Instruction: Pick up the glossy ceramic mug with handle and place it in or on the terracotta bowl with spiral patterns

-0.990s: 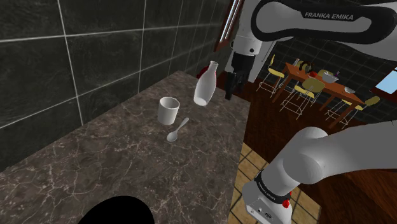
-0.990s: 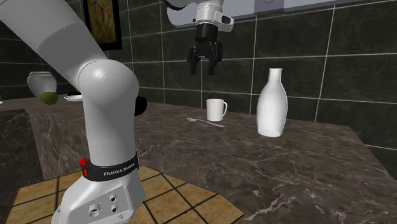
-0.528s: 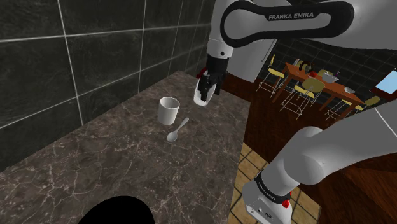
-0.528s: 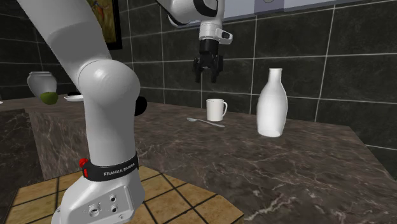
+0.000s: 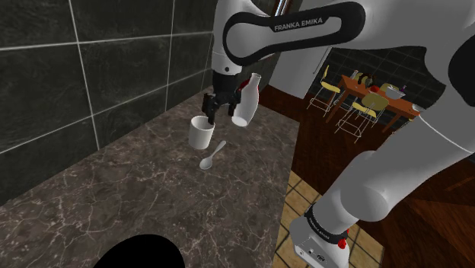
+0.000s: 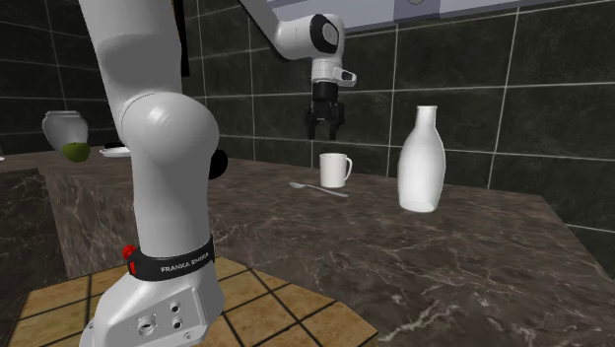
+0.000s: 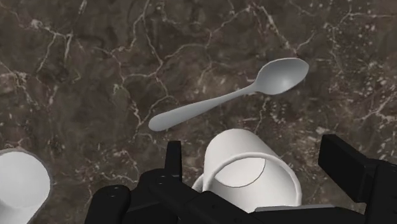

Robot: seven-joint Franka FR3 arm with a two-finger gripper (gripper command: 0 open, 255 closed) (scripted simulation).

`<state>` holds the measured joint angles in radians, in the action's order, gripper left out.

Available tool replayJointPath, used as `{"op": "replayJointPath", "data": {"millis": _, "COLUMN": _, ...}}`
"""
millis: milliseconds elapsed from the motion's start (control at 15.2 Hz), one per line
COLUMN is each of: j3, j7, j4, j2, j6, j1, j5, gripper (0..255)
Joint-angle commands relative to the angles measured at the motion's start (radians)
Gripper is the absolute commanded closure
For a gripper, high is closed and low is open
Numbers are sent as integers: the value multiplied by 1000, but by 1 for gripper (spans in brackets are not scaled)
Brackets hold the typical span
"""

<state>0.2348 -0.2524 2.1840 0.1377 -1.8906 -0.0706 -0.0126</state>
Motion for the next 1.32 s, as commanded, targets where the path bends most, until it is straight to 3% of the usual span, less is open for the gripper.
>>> {"op": "replayJointPath", "data": {"millis": 0, "j3": 19, "j7": -45, "j4": -58, "j2": -79, "j6": -24, "j1": -8, "j5": 19, "gripper": 0}}
{"op": "replayJointPath", "data": {"millis": 330, "j3": 48, "j7": -148, "j4": -221, "j2": -271, "j6": -50, "j1": -41, "j5": 84, "gripper": 0}}
{"op": "replayJointPath", "data": {"millis": 858, "j3": 43, "j7": -157, "j4": -151, "j2": -300, "j6": -148, "j1": -42, "j5": 97, "gripper": 0}}
{"op": "replayJointPath", "data": {"millis": 1254, "j3": 43, "j7": -157, "j4": -151, "j2": -300, "j6": -148, "j1": -42, "j5": 97, "gripper": 0}}
